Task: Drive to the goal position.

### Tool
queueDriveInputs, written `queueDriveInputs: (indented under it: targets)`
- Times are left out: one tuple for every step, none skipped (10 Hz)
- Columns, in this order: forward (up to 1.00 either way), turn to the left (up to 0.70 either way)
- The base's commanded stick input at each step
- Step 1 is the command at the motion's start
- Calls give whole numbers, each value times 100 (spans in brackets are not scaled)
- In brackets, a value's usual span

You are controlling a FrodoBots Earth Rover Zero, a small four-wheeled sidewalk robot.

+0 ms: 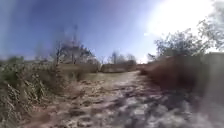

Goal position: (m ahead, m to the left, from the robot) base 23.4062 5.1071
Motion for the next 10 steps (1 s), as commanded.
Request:
queueDriveInputs:
  targets:
    - [70, 0]
    - [70, 0]
    - [70, 0]
    - [70, 0]
    - [70, -1]
    - [70, -10]
    - [70, -18]
    - [70, 0]
    - [70, 0]
    - [70, 0]
